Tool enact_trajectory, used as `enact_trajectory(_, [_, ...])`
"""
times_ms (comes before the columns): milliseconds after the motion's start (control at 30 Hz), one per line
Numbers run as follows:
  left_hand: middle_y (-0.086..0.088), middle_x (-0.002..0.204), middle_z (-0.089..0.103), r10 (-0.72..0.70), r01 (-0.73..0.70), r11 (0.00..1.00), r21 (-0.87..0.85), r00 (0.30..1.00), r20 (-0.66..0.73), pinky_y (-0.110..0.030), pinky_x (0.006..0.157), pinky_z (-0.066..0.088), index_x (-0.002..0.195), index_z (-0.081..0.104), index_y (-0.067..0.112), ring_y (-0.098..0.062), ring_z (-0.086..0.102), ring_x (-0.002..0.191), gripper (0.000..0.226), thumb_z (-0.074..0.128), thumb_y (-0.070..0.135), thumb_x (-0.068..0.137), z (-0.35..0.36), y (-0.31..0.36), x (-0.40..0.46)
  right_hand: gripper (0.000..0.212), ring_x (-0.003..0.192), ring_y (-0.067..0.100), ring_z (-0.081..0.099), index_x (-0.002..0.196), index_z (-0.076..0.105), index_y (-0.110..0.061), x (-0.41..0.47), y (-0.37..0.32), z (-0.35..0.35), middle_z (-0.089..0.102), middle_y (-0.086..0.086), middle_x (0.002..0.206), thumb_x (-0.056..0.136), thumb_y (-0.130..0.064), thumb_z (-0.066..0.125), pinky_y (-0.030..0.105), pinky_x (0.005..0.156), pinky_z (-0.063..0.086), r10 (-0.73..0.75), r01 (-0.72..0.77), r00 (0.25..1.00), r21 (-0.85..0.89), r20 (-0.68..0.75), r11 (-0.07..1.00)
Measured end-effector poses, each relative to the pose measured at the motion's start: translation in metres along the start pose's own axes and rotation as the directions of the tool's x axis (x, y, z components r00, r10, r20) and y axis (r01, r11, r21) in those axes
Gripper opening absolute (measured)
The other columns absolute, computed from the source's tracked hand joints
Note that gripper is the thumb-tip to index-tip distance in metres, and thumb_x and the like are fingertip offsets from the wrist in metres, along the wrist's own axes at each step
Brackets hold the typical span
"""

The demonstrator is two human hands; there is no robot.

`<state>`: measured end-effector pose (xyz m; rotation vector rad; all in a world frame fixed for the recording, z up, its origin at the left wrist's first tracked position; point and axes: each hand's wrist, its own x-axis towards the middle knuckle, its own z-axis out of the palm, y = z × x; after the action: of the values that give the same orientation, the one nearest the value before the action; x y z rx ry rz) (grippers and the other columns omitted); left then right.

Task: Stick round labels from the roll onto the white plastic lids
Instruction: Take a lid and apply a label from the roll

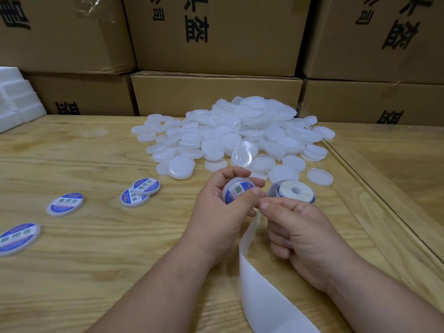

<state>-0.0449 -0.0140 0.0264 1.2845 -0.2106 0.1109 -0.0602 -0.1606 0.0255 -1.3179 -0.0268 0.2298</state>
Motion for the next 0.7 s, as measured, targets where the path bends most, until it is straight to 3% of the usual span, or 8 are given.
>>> enact_trajectory(167, [-0.003,0.104,0.077,0.008,-0.008,1.000,0.020,1.000,0.003,-0.025,0.069,0.059,0.110,0.061,0.018,-0.024,0.075,0.094,0.020,0.068,0.007,0.095,-0.0017,-0.0027,0.0007,0.018,0.042,0.008,0.023,0.090,0.081,-0.015,-0.0008,-0.0008,0.0007,0.028,-0.005,0.051,0.094,-0.015,0.064,0.020,0.037,0.027,0.000,0.000,1.000,0.008,0.001,1.000])
enact_trajectory(433, [-0.008,0.102,0.077,-0.039,0.040,0.990,-0.133,0.999,0.010,-0.028,0.064,0.055,0.107,0.063,0.019,-0.025,0.074,0.091,0.022,0.058,0.032,0.090,-0.0016,-0.0027,0.0041,0.018,0.040,0.008,0.023,0.088,0.081,-0.014,-0.0008,-0.0012,0.0015,0.028,-0.005,0.050,0.094,-0.015,0.064,0.019,0.036,0.027,0.003,-0.003,1.000,0.023,-0.010,1.000])
enact_trajectory(567, [-0.005,0.102,0.077,-0.018,0.017,0.997,-0.074,1.000,-0.016,-0.026,0.063,0.056,0.109,0.062,0.020,-0.023,0.075,0.090,0.011,0.052,0.023,0.104,-0.0011,-0.0057,0.0047,0.017,0.040,0.008,0.023,0.092,0.080,-0.011,-0.0011,-0.0007,0.0005,0.028,-0.005,0.050,0.094,-0.015,0.064,0.019,0.037,0.027,0.000,0.001,1.000,0.027,-0.009,1.000])
enact_trajectory(700, [0.000,0.100,0.077,0.014,-0.014,1.000,0.010,0.999,-0.036,-0.021,0.062,0.056,0.111,0.062,0.022,-0.020,0.076,0.090,0.015,0.055,0.012,0.103,-0.0016,-0.0076,0.0057,0.019,0.041,0.008,0.024,0.099,0.080,-0.012,-0.0009,-0.0009,0.0004,0.028,-0.003,0.051,0.085,-0.020,0.069,0.020,0.037,0.027,0.001,-0.001,1.000,0.030,-0.002,1.000])
